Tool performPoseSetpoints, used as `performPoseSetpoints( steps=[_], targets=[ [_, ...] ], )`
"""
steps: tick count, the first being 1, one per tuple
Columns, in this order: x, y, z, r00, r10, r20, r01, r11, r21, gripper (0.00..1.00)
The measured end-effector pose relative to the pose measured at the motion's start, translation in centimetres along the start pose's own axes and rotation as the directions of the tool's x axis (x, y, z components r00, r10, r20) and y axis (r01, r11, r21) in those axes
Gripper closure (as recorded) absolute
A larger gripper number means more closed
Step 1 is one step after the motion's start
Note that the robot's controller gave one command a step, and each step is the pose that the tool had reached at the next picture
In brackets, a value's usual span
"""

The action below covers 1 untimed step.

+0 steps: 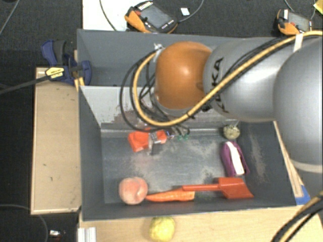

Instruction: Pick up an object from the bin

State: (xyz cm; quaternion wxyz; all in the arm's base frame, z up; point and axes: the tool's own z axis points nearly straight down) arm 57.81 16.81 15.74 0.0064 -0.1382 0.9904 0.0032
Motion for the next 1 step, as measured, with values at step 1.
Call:
performPoseSetpoints(
  steps=[1],
  targets=[
    [0.0,0.01,-1.24,1.0,0.002,0.0,-0.002,1.0,0.0,1.0]
  ],
)
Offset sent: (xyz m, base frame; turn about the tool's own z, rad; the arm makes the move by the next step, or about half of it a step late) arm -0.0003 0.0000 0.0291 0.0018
